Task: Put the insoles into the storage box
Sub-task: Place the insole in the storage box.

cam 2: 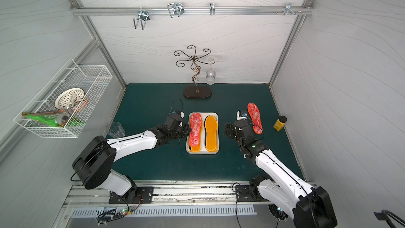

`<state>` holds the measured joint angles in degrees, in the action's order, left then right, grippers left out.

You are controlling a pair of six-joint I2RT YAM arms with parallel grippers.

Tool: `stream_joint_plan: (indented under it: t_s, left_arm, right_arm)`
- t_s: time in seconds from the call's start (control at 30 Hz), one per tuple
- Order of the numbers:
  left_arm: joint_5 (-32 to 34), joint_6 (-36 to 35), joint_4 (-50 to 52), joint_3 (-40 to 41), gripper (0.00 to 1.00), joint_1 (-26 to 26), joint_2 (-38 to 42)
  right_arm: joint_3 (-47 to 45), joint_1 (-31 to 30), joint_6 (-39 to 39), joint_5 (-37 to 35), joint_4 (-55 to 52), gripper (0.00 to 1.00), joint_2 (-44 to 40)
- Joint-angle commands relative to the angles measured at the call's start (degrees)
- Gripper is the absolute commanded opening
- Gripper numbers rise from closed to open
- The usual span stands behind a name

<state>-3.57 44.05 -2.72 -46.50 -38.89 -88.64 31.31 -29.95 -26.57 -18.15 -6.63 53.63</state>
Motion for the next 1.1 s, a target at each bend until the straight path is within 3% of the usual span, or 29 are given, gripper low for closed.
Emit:
stream_joint_plan:
  t_s: [0.0,0.73,0.93,1.07]
  left_arm:
    - [0.9,1.2,-3.5,0.5,0.0,-0.4,-1.2]
    - [3.2,2.8,1.5,1.6,0.0,-1.9,0.1]
    - [4.1,1.8,4.4,0.8,0.27,-1.8,1.0]
    - [4.0,1.5,4.9,0.9,0.32,-1.9,2.4]
  right_arm:
    - [0.2,0.2,-0.3,-0.6,-0.7,0.86,0.6]
    - [0.7,0.3,-0.1,-0.8,-1.0,0.86,1.7]
    - [0.7,0.4,-0.1,-0.7,-0.9,0.86,1.6]
    - [0.7,0.3,0.0,-0.7,-0.8,0.86,1.8]
